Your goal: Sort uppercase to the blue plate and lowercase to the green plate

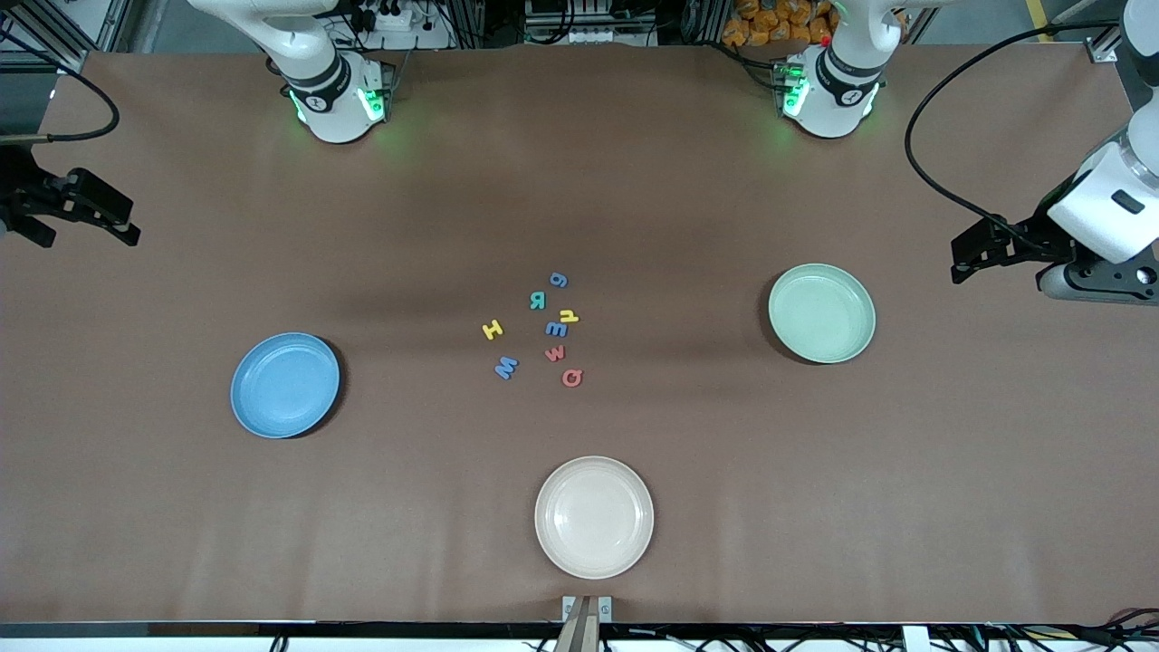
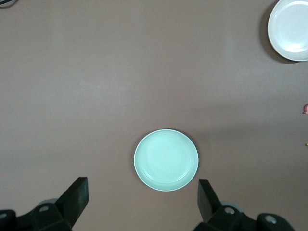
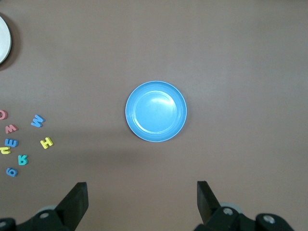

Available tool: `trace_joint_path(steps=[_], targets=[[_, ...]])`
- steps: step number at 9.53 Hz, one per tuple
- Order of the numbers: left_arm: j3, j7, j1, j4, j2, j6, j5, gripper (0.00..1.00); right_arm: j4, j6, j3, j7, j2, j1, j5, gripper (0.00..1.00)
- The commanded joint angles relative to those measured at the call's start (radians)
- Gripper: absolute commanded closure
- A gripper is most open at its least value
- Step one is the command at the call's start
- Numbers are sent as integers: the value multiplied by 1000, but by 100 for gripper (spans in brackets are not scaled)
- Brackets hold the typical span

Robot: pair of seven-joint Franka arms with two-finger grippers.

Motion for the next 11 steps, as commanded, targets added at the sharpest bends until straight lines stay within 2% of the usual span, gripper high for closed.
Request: trace_joint_path(steps=[1, 3, 4, 5, 7, 9, 11], targets=[[-6, -10, -2, 19, 0, -21, 33, 0, -27, 1, 9, -14, -27, -15, -6, 0], [-45, 1, 1, 19, -20, -21, 30, 0, -27, 1, 9, -14, -26, -15, -6, 0], [-95, -2, 1, 24, -22, -21, 33, 0, -27, 1, 9, -14, -26, -15, -6, 0], [-117, -2, 1, 24, -23, -19, 33, 0, -28, 1, 9, -13, -26, -15, -5, 0], [-125, 4, -5, 18, 6, -21, 28, 0, -50, 8, 9, -14, -24, -12, -3, 0], [-157, -1, -18, 21, 78, -6, 18, 0, -82, 46, 12, -6, -18, -3, 0, 0], [-168, -77, -112, 24, 177, 95, 24, 0, -104, 88, 12, 38, 11, 29, 0, 0]])
